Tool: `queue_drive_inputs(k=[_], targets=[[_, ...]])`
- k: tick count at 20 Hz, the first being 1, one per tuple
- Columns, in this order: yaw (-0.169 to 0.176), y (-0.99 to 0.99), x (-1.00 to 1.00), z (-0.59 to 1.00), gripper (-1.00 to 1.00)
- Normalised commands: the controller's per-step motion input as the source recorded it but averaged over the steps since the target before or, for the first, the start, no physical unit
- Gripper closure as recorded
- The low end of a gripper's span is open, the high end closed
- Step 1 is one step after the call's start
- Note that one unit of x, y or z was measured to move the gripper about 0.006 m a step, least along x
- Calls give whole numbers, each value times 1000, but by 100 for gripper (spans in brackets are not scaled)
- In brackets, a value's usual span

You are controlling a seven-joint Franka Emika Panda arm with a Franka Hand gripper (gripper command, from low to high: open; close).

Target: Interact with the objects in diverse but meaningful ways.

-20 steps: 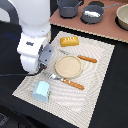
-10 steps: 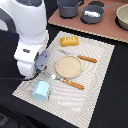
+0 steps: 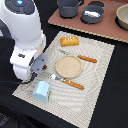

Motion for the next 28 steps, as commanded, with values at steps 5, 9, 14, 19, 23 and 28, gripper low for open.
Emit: queue_drive_inputs(k=[5, 9, 14, 19, 23, 28], targets=[[11, -2, -72, 81, 100], [5, 2, 0, 247, 100], [27, 78, 89, 15, 100], [26, 210, -43, 860, 100], [97, 124, -102, 307, 100], [105, 165, -17, 141, 100]])
